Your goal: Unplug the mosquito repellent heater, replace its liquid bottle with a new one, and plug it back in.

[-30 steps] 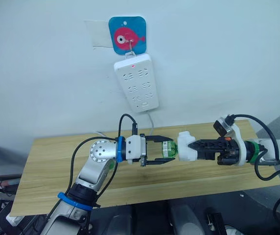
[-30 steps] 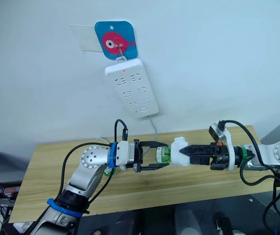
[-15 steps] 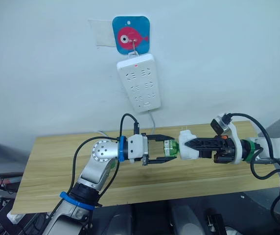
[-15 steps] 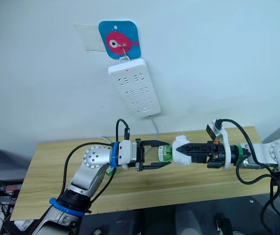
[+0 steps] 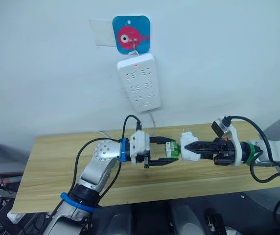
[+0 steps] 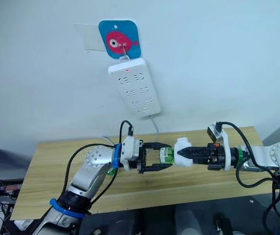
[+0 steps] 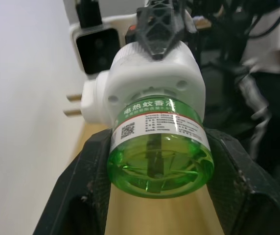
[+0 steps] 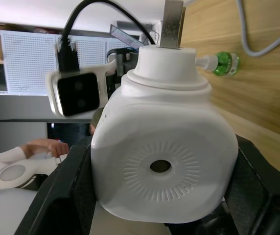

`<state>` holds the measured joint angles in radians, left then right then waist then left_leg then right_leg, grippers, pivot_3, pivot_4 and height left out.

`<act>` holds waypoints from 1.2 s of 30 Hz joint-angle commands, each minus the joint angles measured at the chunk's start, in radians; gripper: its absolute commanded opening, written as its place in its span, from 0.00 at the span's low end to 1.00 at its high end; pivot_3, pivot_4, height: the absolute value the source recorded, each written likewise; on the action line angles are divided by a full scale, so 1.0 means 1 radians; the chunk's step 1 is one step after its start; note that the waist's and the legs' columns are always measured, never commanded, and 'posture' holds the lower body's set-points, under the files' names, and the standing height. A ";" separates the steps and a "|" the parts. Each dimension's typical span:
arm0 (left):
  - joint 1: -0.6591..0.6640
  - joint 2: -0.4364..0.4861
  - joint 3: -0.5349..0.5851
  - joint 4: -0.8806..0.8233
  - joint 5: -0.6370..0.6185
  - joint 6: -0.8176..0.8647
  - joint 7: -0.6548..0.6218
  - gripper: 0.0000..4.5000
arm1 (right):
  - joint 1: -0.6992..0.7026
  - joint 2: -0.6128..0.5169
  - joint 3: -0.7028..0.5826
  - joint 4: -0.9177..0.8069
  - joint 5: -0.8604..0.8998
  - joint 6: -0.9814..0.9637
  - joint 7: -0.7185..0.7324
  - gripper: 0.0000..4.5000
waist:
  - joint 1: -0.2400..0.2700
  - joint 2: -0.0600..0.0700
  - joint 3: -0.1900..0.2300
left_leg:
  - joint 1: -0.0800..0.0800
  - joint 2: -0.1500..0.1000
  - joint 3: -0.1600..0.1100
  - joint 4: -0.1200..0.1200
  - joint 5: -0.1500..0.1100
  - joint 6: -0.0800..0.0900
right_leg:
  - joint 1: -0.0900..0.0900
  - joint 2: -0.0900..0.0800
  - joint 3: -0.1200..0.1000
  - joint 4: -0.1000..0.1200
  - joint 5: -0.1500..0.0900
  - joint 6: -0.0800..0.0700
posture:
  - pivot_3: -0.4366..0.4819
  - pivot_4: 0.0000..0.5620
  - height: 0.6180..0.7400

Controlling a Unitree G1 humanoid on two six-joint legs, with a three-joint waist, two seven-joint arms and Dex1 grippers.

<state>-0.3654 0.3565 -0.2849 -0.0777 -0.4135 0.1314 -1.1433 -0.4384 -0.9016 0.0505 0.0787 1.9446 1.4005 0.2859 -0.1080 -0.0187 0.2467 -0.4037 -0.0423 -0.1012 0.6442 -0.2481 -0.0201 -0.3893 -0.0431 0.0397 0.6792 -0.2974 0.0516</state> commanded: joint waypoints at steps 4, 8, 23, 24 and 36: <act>-0.124 0.026 0.193 0.014 -0.595 0.954 0.239 0.50 | 0.010 -0.029 -0.021 -0.113 -0.007 0.001 0.057 0.67 | -0.002 0.000 0.000 | 0.000 0.000 -0.002 0.001 0.000 0.000 | 0.000 0.001 -0.002 0.000 0.000 0.000 | 0.29 0.42 1.00; -0.256 -0.003 0.353 0.329 -0.835 1.409 0.352 0.50 | 0.008 -0.035 -0.018 -0.141 -0.046 0.011 0.098 0.67 | -0.006 0.000 0.000 | 0.000 0.000 -0.003 0.001 0.000 0.000 | 0.000 0.003 -0.006 0.000 -0.001 0.002 | 0.28 0.41 1.00; -0.277 -0.018 0.357 0.315 -0.852 1.483 0.413 0.85 | 0.027 -0.038 -0.003 -0.130 -0.068 -0.005 0.131 0.67 | 0.000 -0.001 0.000 | 0.000 0.000 0.000 0.001 -0.001 0.000 | -0.001 -0.001 -0.001 0.000 0.000 0.000 | 0.31 0.41 1.00; -0.272 -0.015 0.361 0.306 -0.848 1.483 0.414 0.92 | 0.026 -0.037 -0.004 -0.127 -0.073 -0.003 0.134 0.67 | 0.000 -0.001 0.000 | 0.000 0.000 0.000 0.001 -0.001 0.000 | -0.001 -0.003 -0.001 0.000 0.000 0.000 | 0.31 0.41 1.00; 0.023 0.203 0.173 -0.296 -0.164 0.348 0.103 0.99 | -0.007 -0.029 -0.005 0.039 -0.045 0.034 0.146 0.67 | 0.031 -0.002 0.001 | 0.001 -0.001 0.004 0.000 -0.001 -0.003 | 0.001 -0.007 0.002 -0.004 0.000 0.000 | 0.35 0.42 1.00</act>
<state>-0.3855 0.5523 -0.0667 -0.3403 -0.7070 0.7066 -0.9754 -0.4250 -0.9254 0.0629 0.1144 1.8685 1.4143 0.4015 -0.0769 -0.0210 0.2480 -0.4027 -0.0437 -0.0965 0.6442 -0.2500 -0.0227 -0.3886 -0.0502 0.0418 0.6741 -0.2967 0.0523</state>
